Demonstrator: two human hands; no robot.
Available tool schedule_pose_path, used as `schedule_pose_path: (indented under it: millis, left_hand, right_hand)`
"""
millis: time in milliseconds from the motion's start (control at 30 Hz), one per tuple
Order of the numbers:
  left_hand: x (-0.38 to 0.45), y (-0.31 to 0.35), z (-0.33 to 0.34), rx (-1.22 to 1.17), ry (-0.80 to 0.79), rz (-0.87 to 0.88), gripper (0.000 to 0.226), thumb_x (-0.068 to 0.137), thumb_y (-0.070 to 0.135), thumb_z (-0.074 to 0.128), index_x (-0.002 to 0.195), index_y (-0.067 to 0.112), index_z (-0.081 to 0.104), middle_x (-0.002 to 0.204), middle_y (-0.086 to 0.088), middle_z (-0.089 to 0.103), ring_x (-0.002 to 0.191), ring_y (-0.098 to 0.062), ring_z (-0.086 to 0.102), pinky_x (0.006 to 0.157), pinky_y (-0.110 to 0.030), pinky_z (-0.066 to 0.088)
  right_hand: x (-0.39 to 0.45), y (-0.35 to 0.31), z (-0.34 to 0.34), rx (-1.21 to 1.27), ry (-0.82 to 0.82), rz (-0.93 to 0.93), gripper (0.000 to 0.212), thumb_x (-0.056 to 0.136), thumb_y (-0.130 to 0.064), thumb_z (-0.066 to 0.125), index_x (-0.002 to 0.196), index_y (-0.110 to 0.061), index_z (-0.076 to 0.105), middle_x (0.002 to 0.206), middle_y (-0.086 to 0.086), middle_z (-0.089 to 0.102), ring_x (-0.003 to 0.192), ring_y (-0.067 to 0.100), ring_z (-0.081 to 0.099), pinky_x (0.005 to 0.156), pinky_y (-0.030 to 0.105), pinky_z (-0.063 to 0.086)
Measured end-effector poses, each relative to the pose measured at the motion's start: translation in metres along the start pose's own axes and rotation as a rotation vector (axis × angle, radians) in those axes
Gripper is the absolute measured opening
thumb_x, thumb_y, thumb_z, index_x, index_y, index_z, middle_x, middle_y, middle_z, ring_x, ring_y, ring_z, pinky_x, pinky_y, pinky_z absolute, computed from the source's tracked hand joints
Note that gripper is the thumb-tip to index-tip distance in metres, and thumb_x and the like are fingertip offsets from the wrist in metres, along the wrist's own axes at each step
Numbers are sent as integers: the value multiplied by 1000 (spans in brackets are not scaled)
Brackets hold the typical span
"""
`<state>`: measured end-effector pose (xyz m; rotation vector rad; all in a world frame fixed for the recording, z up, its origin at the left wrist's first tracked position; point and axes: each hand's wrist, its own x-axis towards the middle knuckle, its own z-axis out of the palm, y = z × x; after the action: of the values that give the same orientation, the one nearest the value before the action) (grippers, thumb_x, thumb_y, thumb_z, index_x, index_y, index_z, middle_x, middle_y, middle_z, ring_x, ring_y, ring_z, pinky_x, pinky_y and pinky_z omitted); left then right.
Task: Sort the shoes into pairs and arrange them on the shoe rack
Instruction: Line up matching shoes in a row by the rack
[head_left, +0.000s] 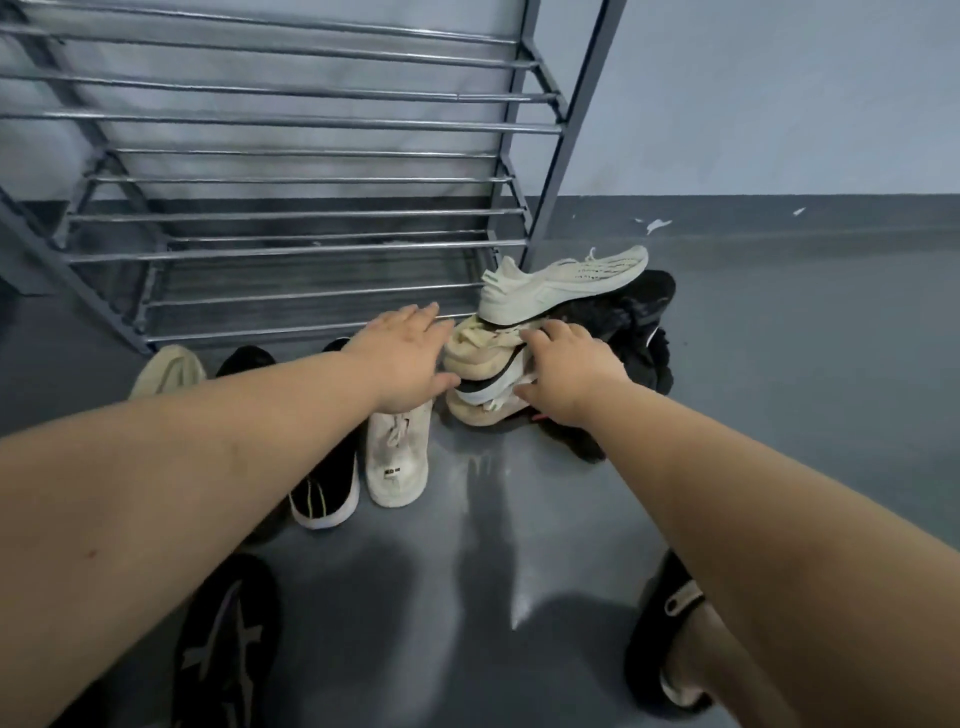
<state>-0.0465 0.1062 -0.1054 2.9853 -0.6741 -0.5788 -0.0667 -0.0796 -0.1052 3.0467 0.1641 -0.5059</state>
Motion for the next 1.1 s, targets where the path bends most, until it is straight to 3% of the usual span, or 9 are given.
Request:
schedule_pose_path:
  millis: [133,267,367,500,667,800,900,1100]
  left_hand:
    - [46,-9,-16,-42,30,38,74,95,53,37,152,17,7,160,-7,0,147,-24,7,119,-37,10]
    - [97,-15,-5,-350,-17,-82,76,93,53,40,152,16,9,160,-9,6,147,-26,12,119,-36,15]
    - [127,-12,3,-604,-37,-198,74,93,51,43,151,14,15,157,-11,20,142,-28,27,112,-33,26]
    - [154,-5,7,-791,-78,-220,70,95,49,41,151,14,18,154,-8,29,139,-27,33,109,-32,29]
    - [178,5,9,-1013,-55,-243,51,95,46,44,139,19,40,136,-1,51,120,-22,49,86,-26,33]
    - [187,9,17,-1161,-13,-261,53,88,46,58,133,20,47,125,1,58,109,-19,55,91,-29,42]
    - [187,12,21,-1274,-1,-268,59,82,43,67,132,19,47,121,-2,59,107,-19,57,95,-32,46]
    - [183,22,21,-1215,142,-265,36,91,39,56,120,17,52,105,1,50,92,-16,48,76,-27,36]
  right_hand:
    - [38,23,-21,-28,10,58,66,91,-46,50,146,-18,27,147,9,32,135,30,31,105,43,33]
    - [74,37,-28,-6,0,116,65,93,-45,48,147,-18,26,149,10,30,136,31,30,103,44,36]
    - [98,50,-18,121,5,198,64,94,-46,45,148,-19,24,152,11,26,139,33,26,107,47,33]
    - [117,61,-1,248,25,324,64,96,-49,40,151,-27,14,158,9,12,142,34,18,110,49,29]
    - [138,65,7,324,10,384,61,97,-50,37,150,-34,12,160,5,-2,146,33,8,112,51,26]
    - [146,65,15,385,14,410,55,96,-50,38,146,-32,25,159,8,7,144,36,13,112,50,27]
    - [145,67,15,379,63,405,50,95,-51,40,137,-23,38,149,10,26,135,37,29,105,47,33]
    - [133,81,12,461,126,357,34,97,-40,43,122,-17,47,135,10,34,99,32,53,79,36,43]
